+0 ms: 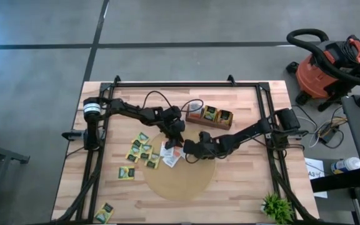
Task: Pick & Place Tea
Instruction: Put the orange tea bag into the left section of the wooden organizer
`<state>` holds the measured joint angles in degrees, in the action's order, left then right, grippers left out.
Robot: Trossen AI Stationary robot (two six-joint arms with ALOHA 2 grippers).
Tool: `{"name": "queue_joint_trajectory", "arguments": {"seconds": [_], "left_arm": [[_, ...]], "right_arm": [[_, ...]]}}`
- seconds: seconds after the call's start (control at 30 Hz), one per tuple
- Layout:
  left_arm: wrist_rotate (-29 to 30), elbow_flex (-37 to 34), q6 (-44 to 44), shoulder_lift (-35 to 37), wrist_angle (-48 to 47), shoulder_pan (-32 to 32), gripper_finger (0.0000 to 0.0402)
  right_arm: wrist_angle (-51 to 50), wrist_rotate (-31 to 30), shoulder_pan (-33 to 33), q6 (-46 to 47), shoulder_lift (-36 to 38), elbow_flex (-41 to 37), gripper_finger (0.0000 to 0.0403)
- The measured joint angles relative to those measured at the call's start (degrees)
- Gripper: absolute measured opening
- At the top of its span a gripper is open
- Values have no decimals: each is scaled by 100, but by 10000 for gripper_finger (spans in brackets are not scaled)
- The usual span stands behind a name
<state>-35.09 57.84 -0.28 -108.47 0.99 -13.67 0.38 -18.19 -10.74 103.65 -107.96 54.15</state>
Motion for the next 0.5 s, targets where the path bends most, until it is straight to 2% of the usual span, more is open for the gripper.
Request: {"name": "queue_joint_trajectory", "arguments": {"seconds": [0.27,0.5], "left_arm": [[0,0,-45,11,-81,2,167],[35,-2,206,190,-553,13,167]], "right_arm": [[-108,-280,37,-162,112,-17,189],[-329,-118,35,11,164,-17,189]]}}
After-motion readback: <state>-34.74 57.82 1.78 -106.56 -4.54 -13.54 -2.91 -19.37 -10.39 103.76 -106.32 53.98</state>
